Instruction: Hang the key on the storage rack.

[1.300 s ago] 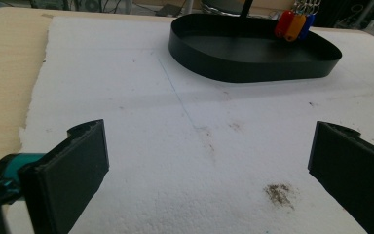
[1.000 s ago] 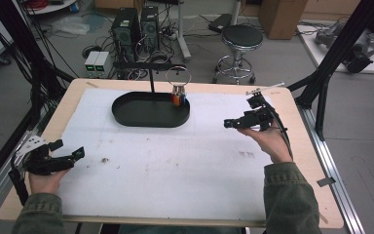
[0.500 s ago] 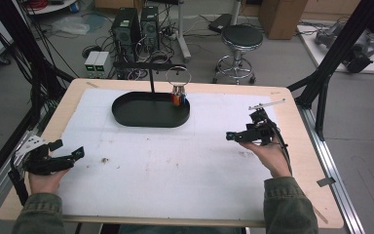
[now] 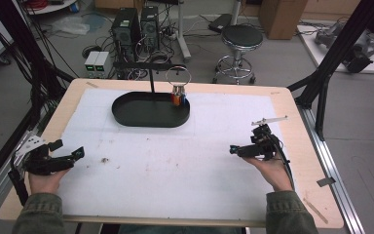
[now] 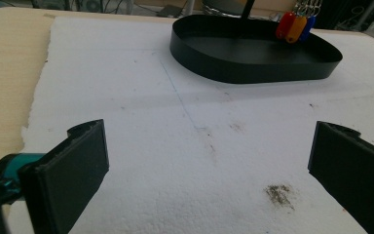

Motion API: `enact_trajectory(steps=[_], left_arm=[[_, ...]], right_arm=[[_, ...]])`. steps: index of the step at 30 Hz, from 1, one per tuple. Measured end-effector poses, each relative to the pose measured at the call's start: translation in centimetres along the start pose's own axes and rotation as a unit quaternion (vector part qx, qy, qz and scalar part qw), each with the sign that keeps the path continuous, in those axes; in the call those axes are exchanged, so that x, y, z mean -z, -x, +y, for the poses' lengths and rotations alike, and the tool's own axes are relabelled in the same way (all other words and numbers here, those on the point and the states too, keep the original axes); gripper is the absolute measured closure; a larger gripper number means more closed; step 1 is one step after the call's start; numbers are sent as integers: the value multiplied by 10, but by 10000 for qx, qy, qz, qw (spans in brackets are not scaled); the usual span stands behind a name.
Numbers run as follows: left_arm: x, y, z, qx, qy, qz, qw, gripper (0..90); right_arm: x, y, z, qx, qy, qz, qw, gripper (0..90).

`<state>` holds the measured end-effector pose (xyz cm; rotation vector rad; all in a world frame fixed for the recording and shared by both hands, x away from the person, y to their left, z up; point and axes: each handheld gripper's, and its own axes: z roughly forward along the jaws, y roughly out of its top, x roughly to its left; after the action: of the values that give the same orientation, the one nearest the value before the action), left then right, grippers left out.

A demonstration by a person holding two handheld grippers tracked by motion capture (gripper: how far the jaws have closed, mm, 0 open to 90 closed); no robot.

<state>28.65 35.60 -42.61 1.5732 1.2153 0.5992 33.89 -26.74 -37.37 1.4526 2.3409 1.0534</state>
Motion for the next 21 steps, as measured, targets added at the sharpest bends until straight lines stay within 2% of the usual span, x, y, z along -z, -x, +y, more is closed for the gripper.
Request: enact_trajectory(steps=[4, 11, 16, 21], left_arm=[[0, 0, 0, 7, 7, 6, 10000, 17], [0, 0, 0, -9, -12, 4, 10000, 17], [0, 0, 0, -20, -5, 26, 10000, 17], [1, 0, 0, -18, 31, 32, 10000, 17]], right_arm=[[1, 2, -12, -81, 176, -39, 9998, 5], [3, 7, -35, -285, 485, -335, 9979, 5], [8, 6, -48, -276, 835, -623, 9942, 5], [14, 7, -57, -304, 1120, -654, 9911, 5]])
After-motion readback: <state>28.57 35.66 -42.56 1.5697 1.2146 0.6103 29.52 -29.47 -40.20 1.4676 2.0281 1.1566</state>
